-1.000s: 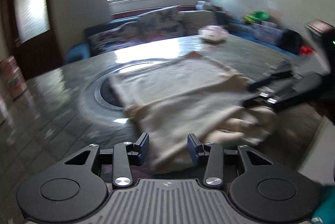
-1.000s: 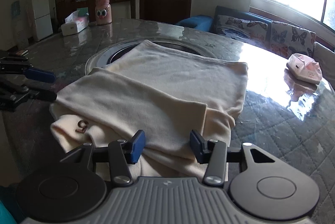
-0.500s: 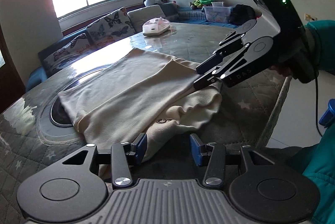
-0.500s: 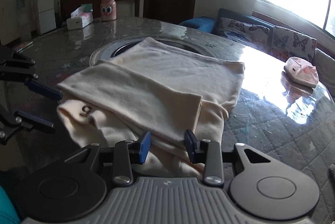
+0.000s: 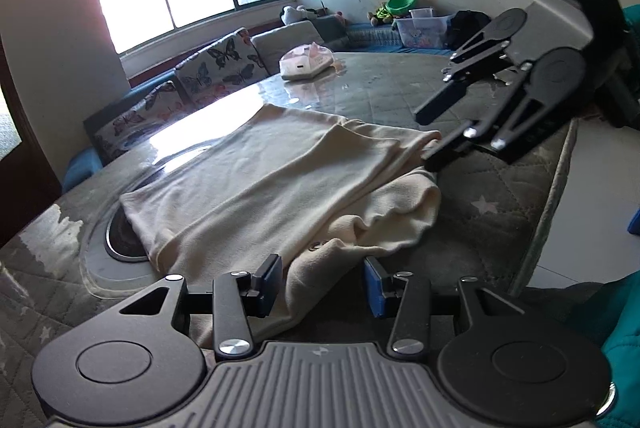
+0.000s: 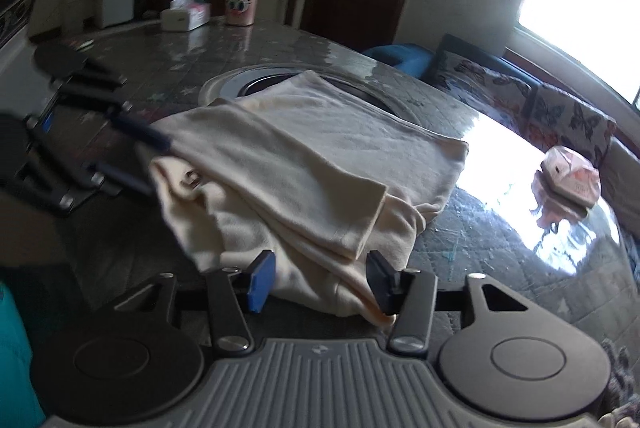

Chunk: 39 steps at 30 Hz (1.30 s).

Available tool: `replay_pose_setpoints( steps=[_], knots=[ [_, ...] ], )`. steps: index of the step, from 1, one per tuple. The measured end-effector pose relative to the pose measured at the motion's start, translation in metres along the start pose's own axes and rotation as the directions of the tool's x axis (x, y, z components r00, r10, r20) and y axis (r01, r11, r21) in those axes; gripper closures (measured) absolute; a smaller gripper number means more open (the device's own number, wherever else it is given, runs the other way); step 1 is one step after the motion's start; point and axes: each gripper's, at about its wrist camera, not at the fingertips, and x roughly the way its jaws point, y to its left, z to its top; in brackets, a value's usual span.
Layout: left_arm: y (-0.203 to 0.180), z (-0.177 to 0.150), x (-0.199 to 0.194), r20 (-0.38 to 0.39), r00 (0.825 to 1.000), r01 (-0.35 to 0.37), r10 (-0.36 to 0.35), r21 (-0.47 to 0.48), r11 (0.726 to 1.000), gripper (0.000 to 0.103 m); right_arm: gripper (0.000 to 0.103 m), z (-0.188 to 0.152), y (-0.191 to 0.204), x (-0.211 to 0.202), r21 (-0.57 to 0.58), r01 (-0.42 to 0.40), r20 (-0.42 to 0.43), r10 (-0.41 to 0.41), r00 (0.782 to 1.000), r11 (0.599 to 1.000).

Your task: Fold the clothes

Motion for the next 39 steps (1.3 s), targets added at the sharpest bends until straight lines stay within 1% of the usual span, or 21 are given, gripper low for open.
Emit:
replay_pose_setpoints(
  steps=[3, 5, 8, 9, 10, 11, 12, 13, 14, 16, 17, 19, 23, 24, 27, 30, 31, 32, 34, 36, 39],
  knots=[
    [-0.001, -0.001, 0.002, 0.002, 1.000, -0.008, 0.008, 0.007, 1.000, 0.056, 0.050, -0.004, 0.008, -0.001, -0.064, -0.009, -0.010, 0.009, 1.000, 0.998],
    [-0.004, -0.001, 0.003, 0.008, 1.000, -0.005, 0.004, 0.025, 1.000, 0.056, 0.044, -0.006, 0.012, -0.001, -0.093, -0.014, -0.014, 0.013, 1.000, 0.996],
    [-0.010, -0.001, 0.006, 0.013, 1.000, -0.005, 0.004, 0.064, 0.998, 0.057, 0.041, -0.007, 0.016, -0.001, -0.118, -0.019, -0.008, 0.018, 1.000, 0.993],
    [-0.011, -0.001, 0.007, 0.013, 1.000, -0.005, 0.004, 0.069, 0.998, 0.060, 0.040, -0.007, 0.016, 0.000, -0.121, -0.019, -0.007, 0.019, 1.000, 0.992],
    [-0.011, -0.001, 0.009, 0.013, 1.000, -0.004, 0.004, 0.069, 0.998, 0.071, 0.039, -0.007, 0.017, 0.000, -0.124, -0.020, -0.006, 0.020, 1.000, 0.992],
    [-0.011, 0.000, 0.010, 0.012, 1.000, -0.004, 0.003, 0.062, 0.998, 0.081, 0.039, -0.007, 0.017, 0.001, -0.128, -0.020, -0.005, 0.019, 1.000, 0.992],
    [-0.009, 0.001, 0.011, 0.012, 1.000, -0.003, 0.002, 0.052, 0.999, 0.084, 0.039, -0.007, 0.017, 0.002, -0.133, -0.019, -0.004, 0.018, 1.000, 0.991],
    [-0.007, 0.002, 0.010, 0.019, 1.000, -0.002, 0.001, 0.036, 0.999, 0.089, 0.038, -0.007, 0.018, 0.002, -0.143, -0.016, -0.002, 0.016, 1.000, 0.990],
    [-0.004, 0.004, 0.009, 0.026, 1.000, -0.002, 0.002, 0.020, 1.000, 0.092, 0.036, -0.008, 0.019, 0.003, -0.155, -0.012, -0.001, 0.013, 1.000, 0.988],
    [0.002, 0.008, 0.007, 0.042, 0.999, -0.005, 0.005, -0.008, 1.000, 0.093, 0.031, -0.010, 0.021, 0.003, -0.188, -0.008, 0.010, 0.010, 1.000, 0.982],
    [0.005, 0.011, 0.006, 0.051, 0.999, -0.007, 0.008, -0.022, 1.000, 0.094, 0.031, -0.010, 0.022, 0.003, -0.205, -0.006, 0.017, 0.010, 1.000, 0.979],
    [0.014, 0.017, 0.005, 0.064, 0.998, 0.002, 0.002, -0.060, 0.998, 0.094, 0.031, -0.011, 0.024, 0.006, -0.232, -0.002, 0.030, 0.010, 0.999, 0.973],
    [0.031, 0.027, 0.010, 0.066, 0.998, 0.024, -0.016, -0.124, 0.992, 0.094, 0.031, -0.008, 0.027, 0.016, -0.261, 0.009, 0.061, 0.007, 0.998, 0.965],
    [0.033, 0.028, 0.011, 0.066, 0.998, 0.032, -0.023, -0.132, 0.991, 0.094, 0.033, -0.007, 0.026, 0.019, -0.261, 0.008, 0.070, 0.010, 0.998, 0.965],
    [0.041, 0.031, 0.016, 0.064, 0.997, 0.053, -0.044, -0.154, 0.987, 0.094, 0.043, -0.001, 0.024, 0.029, -0.251, -0.003, 0.083, 0.025, 0.996, 0.968],
    [0.045, 0.030, 0.017, 0.060, 0.996, 0.069, -0.059, -0.168, 0.983, 0.094, 0.058, 0.008, 0.017, 0.043, -0.231, -0.039, 0.073, 0.057, 0.996, 0.972],
    [0.044, 0.028, 0.016, 0.058, 0.996, 0.073, -0.064, -0.164, 0.984, 0.093, 0.070, 0.011, 0.014, 0.046, -0.222, -0.055, 0.068, 0.071, 0.995, 0.974],
    [0.043, 0.026, 0.016, 0.055, 0.997, 0.071, -0.063, -0.159, 0.985, 0.091, 0.079, 0.014, 0.011, 0.048, -0.204, -0.073, 0.054, 0.086, 0.995, 0.976],
    [0.039, 0.021, 0.013, 0.047, 0.997, 0.070, -0.064, -0.144, 0.987, 0.090, 0.086, 0.020, 0.003, 0.053, -0.162, -0.114, 0.031, 0.121, 0.992, 0.980],
    [0.034, 0.015, 0.011, 0.043, 0.998, 0.056, -0.051, -0.123, 0.991, 0.087, 0.088, 0.025, -0.003, 0.054, -0.120, -0.143, 0.018, 0.146, 0.989, 0.982],
    [0.024, 0.005, 0.006, 0.039, 0.999, 0.027, -0.024, -0.081, 0.996, 0.079, 0.090, 0.031, -0.010, 0.054, -0.062, -0.167, 0.007, 0.168, 0.986, 0.984]
  ],
)
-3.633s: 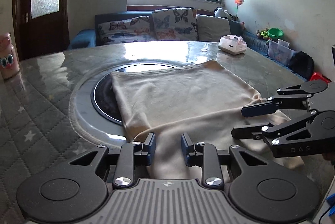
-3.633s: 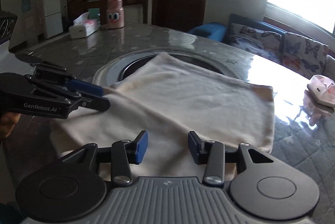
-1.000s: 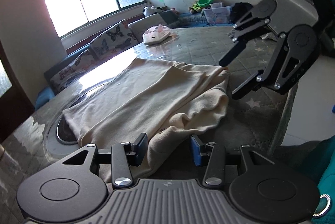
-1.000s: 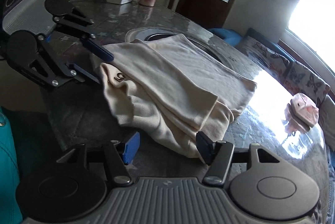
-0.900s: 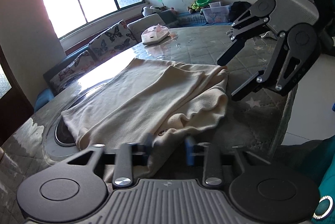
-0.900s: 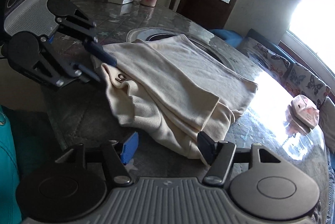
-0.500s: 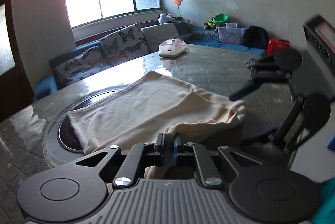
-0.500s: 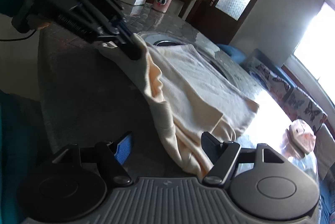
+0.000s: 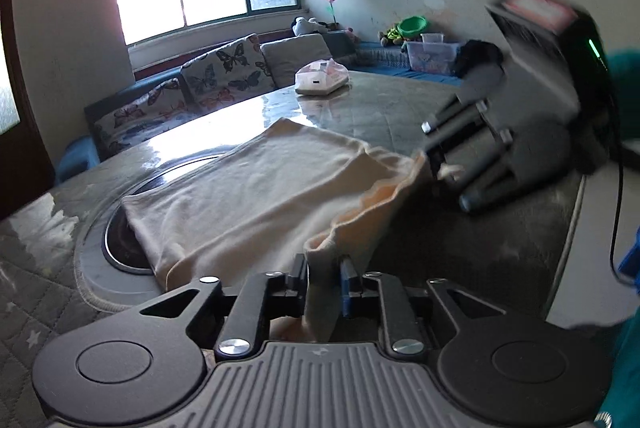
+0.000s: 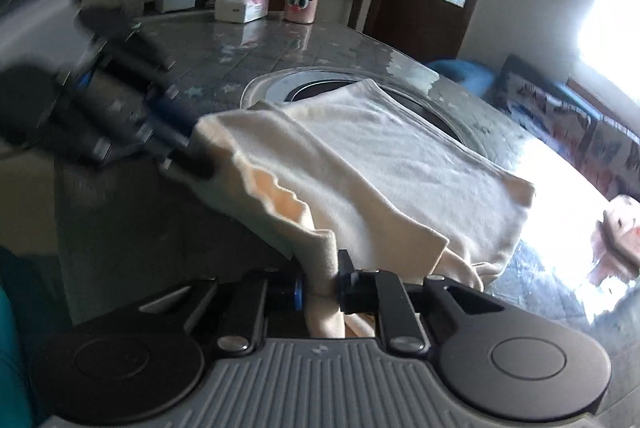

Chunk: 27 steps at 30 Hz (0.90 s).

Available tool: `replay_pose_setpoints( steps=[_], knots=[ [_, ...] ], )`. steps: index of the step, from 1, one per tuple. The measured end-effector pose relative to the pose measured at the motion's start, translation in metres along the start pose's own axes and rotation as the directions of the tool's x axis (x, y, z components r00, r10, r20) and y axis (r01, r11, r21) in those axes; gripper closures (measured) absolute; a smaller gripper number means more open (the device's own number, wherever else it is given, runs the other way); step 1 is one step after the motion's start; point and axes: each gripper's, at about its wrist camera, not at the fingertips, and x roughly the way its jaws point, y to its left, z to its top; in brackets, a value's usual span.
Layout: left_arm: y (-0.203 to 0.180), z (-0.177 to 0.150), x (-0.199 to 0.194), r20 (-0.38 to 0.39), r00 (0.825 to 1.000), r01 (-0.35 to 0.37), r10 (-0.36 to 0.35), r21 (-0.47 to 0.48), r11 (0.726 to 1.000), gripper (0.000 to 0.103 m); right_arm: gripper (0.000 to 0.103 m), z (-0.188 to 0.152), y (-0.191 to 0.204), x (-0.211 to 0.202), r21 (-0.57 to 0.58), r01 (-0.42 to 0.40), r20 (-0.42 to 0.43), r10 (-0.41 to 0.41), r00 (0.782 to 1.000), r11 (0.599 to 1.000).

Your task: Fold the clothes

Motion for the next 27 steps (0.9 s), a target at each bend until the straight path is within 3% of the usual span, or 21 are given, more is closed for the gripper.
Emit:
replay_pose_setpoints(
  steps=[5, 15, 22, 27],
  knots=[
    [-0.005, -0.011, -0.004, -0.003, 0.999, -0.054, 0.054, 0.029, 0.998, 0.058, 0.090, 0.008, -0.010, -0.003, 0.057, -0.021, 0.006, 0.020, 1.000, 0.998],
    [-0.005, -0.020, 0.004, -0.007, 0.995, -0.096, 0.098, 0.126, 0.987, 0.058, 0.090, 0.016, -0.014, -0.005, 0.093, -0.008, 0.009, 0.008, 1.000, 0.996],
    [0.002, -0.020, 0.002, -0.017, 0.997, -0.069, 0.073, 0.183, 0.981, 0.095, 0.092, 0.012, -0.007, -0.006, 0.089, 0.016, 0.026, -0.019, 0.999, 0.996],
    [0.012, -0.013, -0.010, -0.014, 1.000, -0.015, 0.017, 0.124, 0.992, 0.097, 0.093, 0.010, -0.005, -0.017, 0.106, 0.005, 0.054, -0.011, 0.998, 0.994]
  ],
)
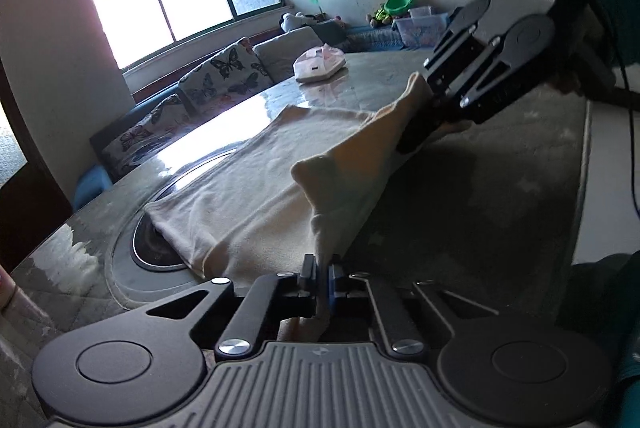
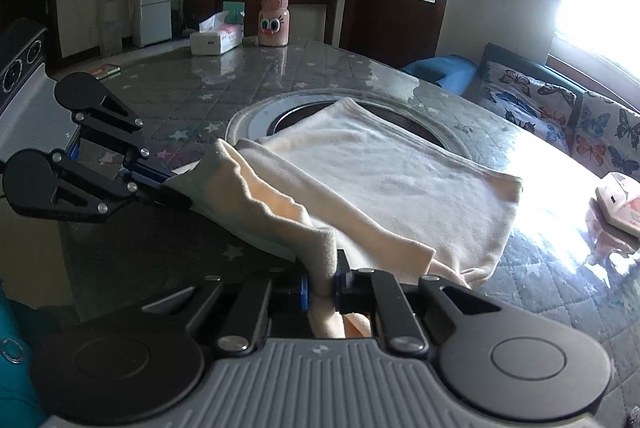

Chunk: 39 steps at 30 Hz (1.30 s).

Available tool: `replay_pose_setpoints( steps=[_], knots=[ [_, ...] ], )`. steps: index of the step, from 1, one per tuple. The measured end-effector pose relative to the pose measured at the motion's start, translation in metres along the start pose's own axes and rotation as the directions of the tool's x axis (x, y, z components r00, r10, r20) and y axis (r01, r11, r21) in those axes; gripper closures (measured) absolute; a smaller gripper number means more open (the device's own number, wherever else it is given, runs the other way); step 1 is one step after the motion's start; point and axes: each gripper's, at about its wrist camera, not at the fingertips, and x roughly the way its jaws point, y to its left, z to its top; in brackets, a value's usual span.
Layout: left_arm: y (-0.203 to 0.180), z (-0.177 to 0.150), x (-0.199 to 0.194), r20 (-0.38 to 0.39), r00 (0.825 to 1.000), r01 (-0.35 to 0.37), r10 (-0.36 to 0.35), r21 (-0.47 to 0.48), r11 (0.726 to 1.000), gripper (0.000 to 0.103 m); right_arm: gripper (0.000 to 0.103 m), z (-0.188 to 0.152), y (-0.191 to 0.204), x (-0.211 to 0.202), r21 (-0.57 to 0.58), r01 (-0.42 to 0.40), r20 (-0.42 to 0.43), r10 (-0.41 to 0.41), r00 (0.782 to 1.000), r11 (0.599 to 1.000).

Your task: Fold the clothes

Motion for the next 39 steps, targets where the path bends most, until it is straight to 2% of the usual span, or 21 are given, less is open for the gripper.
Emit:
replay_pose_setpoints(
  steps=[6, 11, 15, 18, 24, 30, 34, 39],
  knots=[
    [-0.001, 0.007, -0.033, 0.009, 0.998, 0.056, -0.056, -0.036, 0.998, 0.098, 0.093, 0.001, 0.013, -0.033, -0.021, -0.044, 0.012, 0.044, 0.999, 0.999],
    [-0.015, 0.009, -0.076, -0.006, 0.995, 0.102, -0.103, -0.042, 0.994, 0.098, 0.093, -0.004, 0.037, -0.068, -0.046, -0.113, -0.021, 0.112, 0.994, 0.993],
    [-0.029, 0.012, -0.103, -0.019, 0.992, 0.125, -0.125, -0.016, 0.992, 0.098, 0.093, -0.006, 0.059, -0.094, -0.062, -0.179, -0.064, 0.175, 0.983, 0.982],
    [-0.033, 0.016, -0.111, -0.027, 0.992, 0.124, -0.124, 0.015, 0.992, 0.098, 0.094, -0.001, 0.062, -0.103, -0.064, -0.196, -0.072, 0.191, 0.979, 0.979],
    [-0.010, 0.032, -0.089, 0.001, 0.996, 0.088, -0.088, 0.017, 0.996, 0.098, 0.094, 0.021, 0.040, -0.097, -0.062, -0.160, -0.046, 0.157, 0.987, 0.985],
    [0.030, 0.048, -0.042, 0.011, 0.998, 0.061, -0.061, -0.007, 0.998, 0.098, 0.094, 0.054, -0.001, -0.060, -0.058, -0.114, -0.064, 0.110, 0.992, 0.992],
    [0.056, 0.052, 0.009, -0.034, 0.998, 0.044, -0.046, -0.037, 0.998, 0.098, 0.094, 0.069, -0.026, -0.021, -0.060, -0.090, -0.094, 0.084, 0.992, 0.994],
    [0.080, 0.042, 0.067, -0.101, 0.995, -0.010, 0.001, -0.090, 0.996, 0.098, 0.093, 0.066, -0.051, 0.043, -0.006, -0.038, -0.138, 0.037, 0.990, 0.999]
  ],
)
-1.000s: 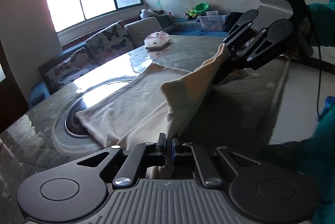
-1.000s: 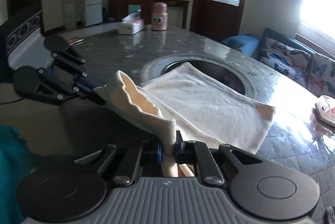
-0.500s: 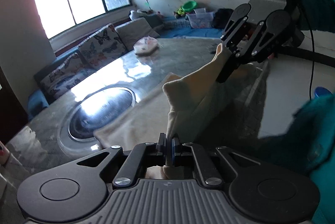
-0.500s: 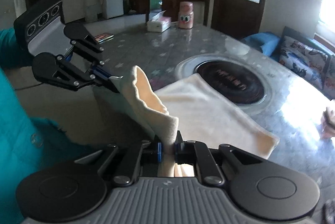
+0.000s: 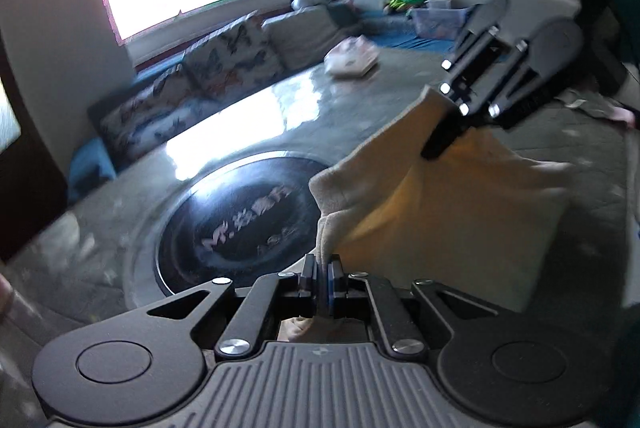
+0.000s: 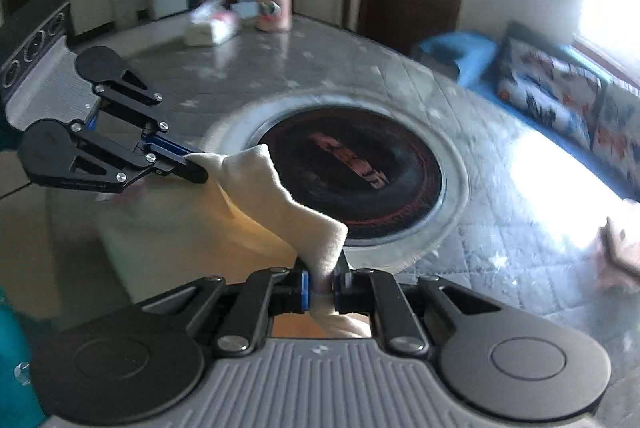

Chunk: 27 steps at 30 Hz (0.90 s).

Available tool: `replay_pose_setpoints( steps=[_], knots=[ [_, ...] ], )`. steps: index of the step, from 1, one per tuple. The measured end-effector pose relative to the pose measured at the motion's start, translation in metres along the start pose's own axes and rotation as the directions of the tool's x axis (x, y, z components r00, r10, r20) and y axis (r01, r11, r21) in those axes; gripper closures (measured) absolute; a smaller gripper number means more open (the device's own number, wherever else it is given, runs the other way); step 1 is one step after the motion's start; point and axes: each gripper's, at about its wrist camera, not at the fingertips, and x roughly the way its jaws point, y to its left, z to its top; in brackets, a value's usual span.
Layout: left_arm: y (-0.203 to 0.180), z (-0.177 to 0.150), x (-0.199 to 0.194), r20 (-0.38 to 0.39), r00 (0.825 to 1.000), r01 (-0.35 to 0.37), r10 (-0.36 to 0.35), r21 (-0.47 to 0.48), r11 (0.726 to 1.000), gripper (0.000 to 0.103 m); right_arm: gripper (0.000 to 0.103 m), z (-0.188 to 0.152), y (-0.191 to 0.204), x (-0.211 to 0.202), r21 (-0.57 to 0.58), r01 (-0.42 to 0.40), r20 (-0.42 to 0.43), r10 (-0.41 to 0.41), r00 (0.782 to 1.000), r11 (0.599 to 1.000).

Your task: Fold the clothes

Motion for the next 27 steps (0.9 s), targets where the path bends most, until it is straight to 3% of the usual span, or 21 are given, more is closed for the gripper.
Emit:
replay_pose_setpoints(
  steps=[5, 8, 16, 19, 22, 27],
  knots=[
    [0.008, -0.002, 0.029, -0.023, 0.998, -0.055, 0.054, -0.050, 0.997, 0.097, 0.091, -0.014, -0.009, 0.036, 0.089, 0.060, 0.012, -0.062, 0.998, 0.994],
    [0.007, -0.002, 0.035, -0.027, 0.997, -0.081, 0.079, -0.060, 0.995, 0.094, 0.079, -0.023, -0.010, 0.044, 0.158, 0.099, 0.046, -0.107, 0.993, 0.982],
    [0.021, -0.001, 0.042, -0.034, 0.990, -0.139, 0.135, -0.130, 0.982, 0.088, 0.074, -0.042, -0.036, 0.024, 0.378, 0.162, 0.108, -0.218, 0.970, 0.911],
    [0.028, -0.001, 0.040, -0.042, 0.984, -0.177, 0.172, -0.167, 0.970, 0.088, 0.074, -0.045, -0.035, 0.015, 0.395, 0.155, 0.128, -0.221, 0.967, 0.906],
    [0.029, 0.003, 0.028, -0.009, 0.986, -0.167, 0.169, -0.219, 0.961, 0.088, 0.074, -0.044, -0.029, 0.011, 0.379, 0.121, 0.137, -0.184, 0.973, 0.918],
    [0.006, 0.013, 0.005, 0.052, 0.994, -0.082, 0.097, -0.249, 0.965, 0.088, 0.075, -0.030, -0.019, 0.028, 0.332, 0.107, 0.115, -0.152, 0.982, 0.937]
  ],
)
